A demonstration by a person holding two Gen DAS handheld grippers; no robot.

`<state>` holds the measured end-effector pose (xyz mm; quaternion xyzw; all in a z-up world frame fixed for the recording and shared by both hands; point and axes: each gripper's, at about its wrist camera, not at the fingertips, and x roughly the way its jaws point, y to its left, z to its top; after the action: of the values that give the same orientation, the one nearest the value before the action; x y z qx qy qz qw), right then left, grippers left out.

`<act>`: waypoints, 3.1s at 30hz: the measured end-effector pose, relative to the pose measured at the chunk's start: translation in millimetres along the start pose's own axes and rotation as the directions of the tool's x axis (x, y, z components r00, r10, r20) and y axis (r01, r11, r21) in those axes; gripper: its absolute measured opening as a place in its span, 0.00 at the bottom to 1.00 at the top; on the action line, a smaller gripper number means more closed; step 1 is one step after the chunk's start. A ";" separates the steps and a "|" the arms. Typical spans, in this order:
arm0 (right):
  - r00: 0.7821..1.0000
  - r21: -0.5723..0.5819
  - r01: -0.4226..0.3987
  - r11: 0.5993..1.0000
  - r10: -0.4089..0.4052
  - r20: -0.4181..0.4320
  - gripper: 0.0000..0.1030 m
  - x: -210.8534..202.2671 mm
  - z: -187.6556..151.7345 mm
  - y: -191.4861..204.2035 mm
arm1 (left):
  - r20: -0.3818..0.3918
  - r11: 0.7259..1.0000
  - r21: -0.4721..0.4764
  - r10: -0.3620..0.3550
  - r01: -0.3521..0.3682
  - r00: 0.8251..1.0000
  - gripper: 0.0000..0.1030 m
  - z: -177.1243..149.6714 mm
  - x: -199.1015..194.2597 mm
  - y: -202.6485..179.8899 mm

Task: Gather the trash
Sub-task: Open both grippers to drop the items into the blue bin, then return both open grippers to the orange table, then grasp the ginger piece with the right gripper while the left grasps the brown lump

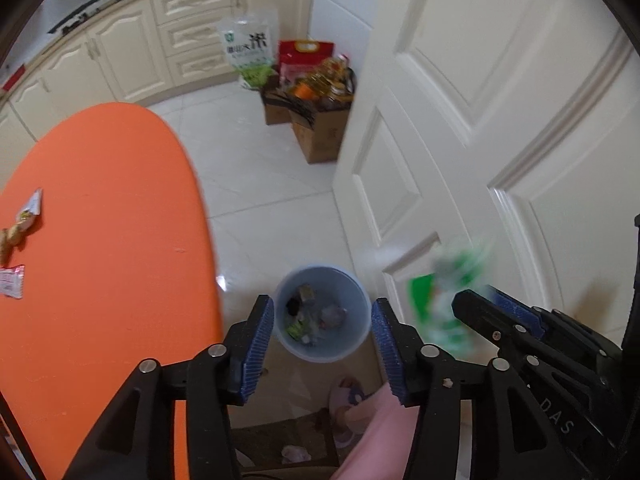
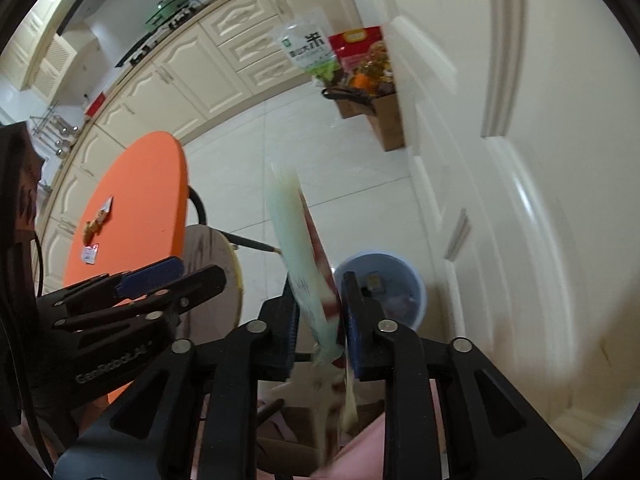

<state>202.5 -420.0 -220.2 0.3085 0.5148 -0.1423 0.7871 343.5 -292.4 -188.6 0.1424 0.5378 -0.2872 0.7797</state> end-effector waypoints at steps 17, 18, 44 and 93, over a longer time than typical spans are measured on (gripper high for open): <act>0.997 -0.098 0.044 0.994 -0.039 0.060 0.35 -22.9 -8.2 58.8 | 0.053 0.996 -0.061 0.065 -0.062 0.996 0.49 -44.0 -34.4 32.5; 0.997 -0.107 0.048 0.993 -0.040 0.072 0.40 -26.2 -10.2 65.5 | 0.059 0.996 -0.065 0.069 -0.065 0.996 0.50 -46.5 -38.5 35.3; 0.995 -0.413 -0.016 0.911 0.054 0.080 0.86 1.6 -41.2 272.5 | 0.096 0.909 -0.368 0.248 -0.197 0.964 0.73 -136.4 -132.6 214.7; 0.948 -0.649 -0.256 0.716 0.055 -0.314 0.29 216.4 37.1 446.4 | -0.012 0.827 -0.546 0.156 -0.137 0.988 0.73 -74.1 -106.4 432.9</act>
<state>563.9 -79.8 -252.8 0.0570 0.6058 0.1677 0.7757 520.3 122.2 -156.5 -0.0490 0.5718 -0.0641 0.8164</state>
